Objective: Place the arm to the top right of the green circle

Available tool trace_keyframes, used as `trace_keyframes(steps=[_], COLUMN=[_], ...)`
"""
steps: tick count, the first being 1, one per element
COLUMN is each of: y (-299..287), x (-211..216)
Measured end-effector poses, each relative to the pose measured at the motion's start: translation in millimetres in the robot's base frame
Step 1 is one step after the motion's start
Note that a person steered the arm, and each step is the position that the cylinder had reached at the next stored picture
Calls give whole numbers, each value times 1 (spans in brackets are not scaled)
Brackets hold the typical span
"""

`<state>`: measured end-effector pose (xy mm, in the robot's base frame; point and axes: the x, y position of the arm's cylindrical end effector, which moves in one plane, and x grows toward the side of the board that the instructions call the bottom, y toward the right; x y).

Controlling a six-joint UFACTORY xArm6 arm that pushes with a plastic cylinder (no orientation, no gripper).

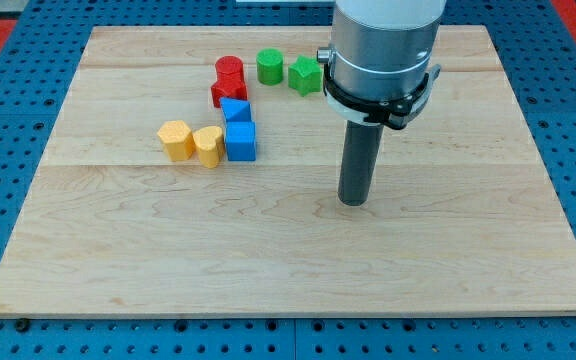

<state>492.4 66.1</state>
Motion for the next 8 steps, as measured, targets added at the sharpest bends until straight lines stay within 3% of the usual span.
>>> trace_keyframes(steps=[4, 5, 6, 7, 8], y=[-19, 32, 89, 137, 151], x=[31, 21, -56, -95, -106])
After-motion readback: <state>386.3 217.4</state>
